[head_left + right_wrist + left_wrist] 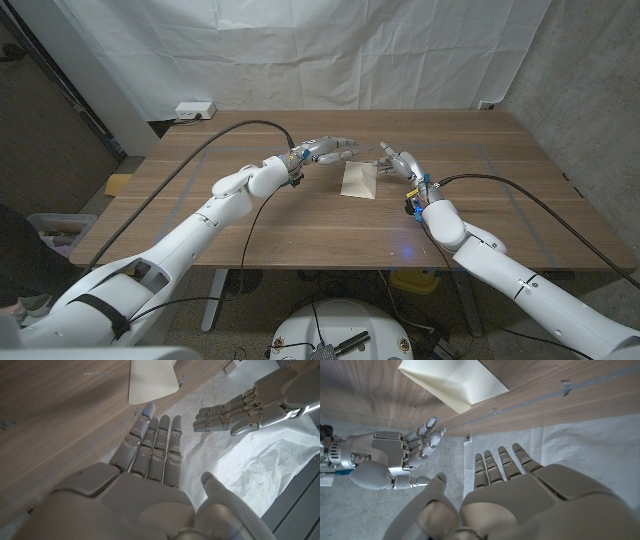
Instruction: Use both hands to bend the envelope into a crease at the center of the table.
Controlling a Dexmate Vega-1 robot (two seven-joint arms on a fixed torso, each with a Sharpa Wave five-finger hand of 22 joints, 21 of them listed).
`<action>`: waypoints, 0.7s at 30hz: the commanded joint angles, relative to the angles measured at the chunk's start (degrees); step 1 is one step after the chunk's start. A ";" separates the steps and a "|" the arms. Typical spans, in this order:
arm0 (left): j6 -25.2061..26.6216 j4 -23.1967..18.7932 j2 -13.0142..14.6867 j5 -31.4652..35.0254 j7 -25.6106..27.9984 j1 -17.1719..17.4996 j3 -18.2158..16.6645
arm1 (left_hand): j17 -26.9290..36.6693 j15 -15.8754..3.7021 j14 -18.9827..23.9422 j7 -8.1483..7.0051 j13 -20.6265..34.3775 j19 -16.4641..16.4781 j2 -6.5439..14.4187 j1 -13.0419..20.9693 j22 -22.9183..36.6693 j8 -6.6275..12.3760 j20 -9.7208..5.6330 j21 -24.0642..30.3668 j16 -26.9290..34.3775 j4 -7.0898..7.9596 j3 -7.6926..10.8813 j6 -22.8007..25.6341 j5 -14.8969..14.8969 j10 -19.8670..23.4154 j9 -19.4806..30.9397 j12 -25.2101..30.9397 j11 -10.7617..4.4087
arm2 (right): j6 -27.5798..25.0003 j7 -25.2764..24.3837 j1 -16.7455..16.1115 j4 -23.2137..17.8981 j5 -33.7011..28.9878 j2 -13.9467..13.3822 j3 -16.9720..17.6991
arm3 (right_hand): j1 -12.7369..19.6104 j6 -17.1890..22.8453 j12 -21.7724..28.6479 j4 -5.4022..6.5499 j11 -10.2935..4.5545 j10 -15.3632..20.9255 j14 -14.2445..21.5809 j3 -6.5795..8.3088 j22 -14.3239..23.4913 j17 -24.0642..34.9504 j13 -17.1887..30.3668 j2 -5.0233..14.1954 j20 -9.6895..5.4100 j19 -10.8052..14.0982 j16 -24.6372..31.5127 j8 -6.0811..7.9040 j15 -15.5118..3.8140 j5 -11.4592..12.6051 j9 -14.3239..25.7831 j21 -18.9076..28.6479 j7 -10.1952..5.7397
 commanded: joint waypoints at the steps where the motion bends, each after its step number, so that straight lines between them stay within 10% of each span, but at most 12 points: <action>1: -2.08 1.14 -2.09 -10.93 3.24 3.41 -3.78 | 0.32 0.39 -1.56 -0.48 0.11 -0.44 -0.11 0.78 0.11 -0.04 0.31 -0.48 -0.42 -0.23 0.76 -1.69 -0.67 -1.79 0.22 -0.23 0.21 | 10.76 0.04 -0.24 6.53 6.03 3.28 2.26 | 1.22 -1.68 -0.29 -0.58 0.12 -1.85 -2.02 0.70 0.25 -0.04 0.14 0.11 -0.32 -1.83 -0.10 -0.07 0.03 -0.44 0.24 -0.10 -0.42; 21: -7.46 3.51 -4.02 -23.34 2.71 6.03 -6.55 | 0.30 0.86 -3.72 -0.58 0.10 -1.48 -0.08 1.36 0.17 0.16 0.23 -1.28 -0.45 -0.72 1.20 -3.77 -1.37 -4.26 0.18 -0.08 0.67 | 23.17 0.15 -0.23 12.73 12.61 9.06 4.79 | 3.14 -8.13 -0.35 -3.04 -1.06 -7.90 -7.70 1.92 0.24 -0.17 0.14 -0.44 -0.75 -6.58 -0.04 -0.33 -0.87 -0.93 0.27 0.10 -1.47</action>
